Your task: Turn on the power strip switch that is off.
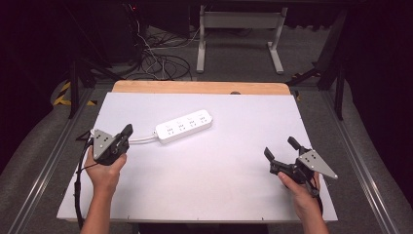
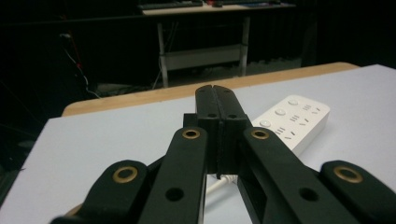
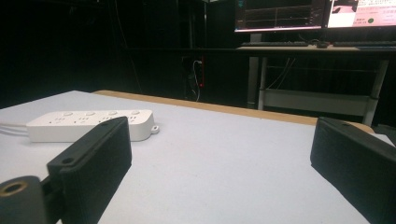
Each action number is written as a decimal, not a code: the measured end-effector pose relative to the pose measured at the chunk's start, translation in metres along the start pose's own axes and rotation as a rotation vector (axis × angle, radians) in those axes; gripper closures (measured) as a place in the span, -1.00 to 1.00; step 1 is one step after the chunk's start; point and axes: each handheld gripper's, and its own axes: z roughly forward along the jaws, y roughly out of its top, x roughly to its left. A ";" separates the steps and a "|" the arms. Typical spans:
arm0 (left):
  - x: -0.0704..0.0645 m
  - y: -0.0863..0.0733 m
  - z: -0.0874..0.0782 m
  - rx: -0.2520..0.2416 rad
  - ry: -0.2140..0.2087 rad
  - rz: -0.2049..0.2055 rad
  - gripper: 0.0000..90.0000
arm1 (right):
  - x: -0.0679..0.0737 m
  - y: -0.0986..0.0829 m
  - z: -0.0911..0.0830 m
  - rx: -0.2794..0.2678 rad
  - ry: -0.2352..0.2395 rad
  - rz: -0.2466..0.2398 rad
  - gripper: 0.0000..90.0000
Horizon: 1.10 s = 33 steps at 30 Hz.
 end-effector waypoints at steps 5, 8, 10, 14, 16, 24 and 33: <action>0.000 -0.007 -0.016 -0.013 0.026 -0.007 1.00 | 0.001 0.002 0.000 -0.006 0.003 0.002 -0.87; 0.001 -0.008 -0.019 -0.028 0.039 -0.014 1.00 | 0.003 0.001 0.001 -0.004 0.009 0.001 -0.87; 0.002 -0.009 -0.019 -0.029 0.040 -0.015 1.00 | 0.004 0.001 0.003 -0.001 0.010 -0.002 -0.87; 0.003 -0.011 -0.017 -0.027 0.042 -0.016 1.00 | 0.005 0.001 0.006 0.001 0.015 -0.008 -0.87; 0.002 -0.011 -0.017 -0.033 0.038 -0.020 1.00 | 0.006 0.001 0.006 0.002 0.016 -0.007 -0.87; 0.005 -0.012 -0.016 -0.055 0.036 -0.034 0.71 | 0.003 0.002 0.003 -0.007 0.008 0.001 -0.87; 0.004 -0.013 -0.010 -0.052 0.068 -0.028 0.29 | 0.003 0.002 0.003 -0.010 0.008 0.003 -0.87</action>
